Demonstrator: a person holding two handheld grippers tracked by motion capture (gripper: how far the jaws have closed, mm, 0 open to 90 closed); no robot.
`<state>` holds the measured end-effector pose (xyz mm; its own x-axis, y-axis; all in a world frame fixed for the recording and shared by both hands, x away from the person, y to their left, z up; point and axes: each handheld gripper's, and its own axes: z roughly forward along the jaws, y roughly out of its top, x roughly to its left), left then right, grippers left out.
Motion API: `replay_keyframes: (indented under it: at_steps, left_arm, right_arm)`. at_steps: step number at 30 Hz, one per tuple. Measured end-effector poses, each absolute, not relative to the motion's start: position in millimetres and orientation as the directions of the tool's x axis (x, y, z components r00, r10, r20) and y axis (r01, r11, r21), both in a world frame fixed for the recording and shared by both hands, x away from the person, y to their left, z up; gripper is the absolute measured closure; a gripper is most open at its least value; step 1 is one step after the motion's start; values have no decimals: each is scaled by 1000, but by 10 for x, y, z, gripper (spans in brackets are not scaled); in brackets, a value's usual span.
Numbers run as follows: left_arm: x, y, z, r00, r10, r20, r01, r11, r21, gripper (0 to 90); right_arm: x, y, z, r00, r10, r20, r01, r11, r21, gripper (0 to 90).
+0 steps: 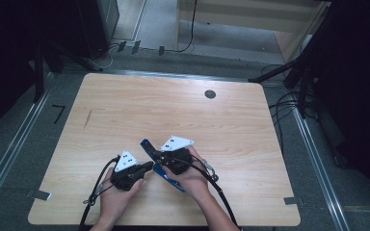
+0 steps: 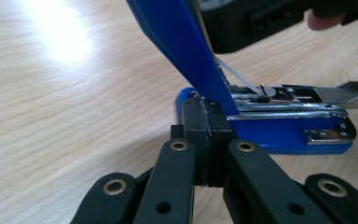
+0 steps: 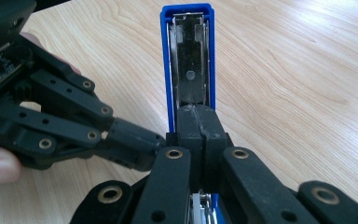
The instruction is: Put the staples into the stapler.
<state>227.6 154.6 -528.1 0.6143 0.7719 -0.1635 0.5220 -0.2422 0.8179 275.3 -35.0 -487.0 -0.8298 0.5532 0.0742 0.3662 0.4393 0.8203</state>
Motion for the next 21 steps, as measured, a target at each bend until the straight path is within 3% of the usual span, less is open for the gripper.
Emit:
replay_keyframes:
  at_steps: [21]
  left_arm:
    - [2229,1441,-5312,651,742,-158,519,-283,807,900]
  right_arm:
    - [2676,-472,-4852,-823,562,82,367,414,833,900]
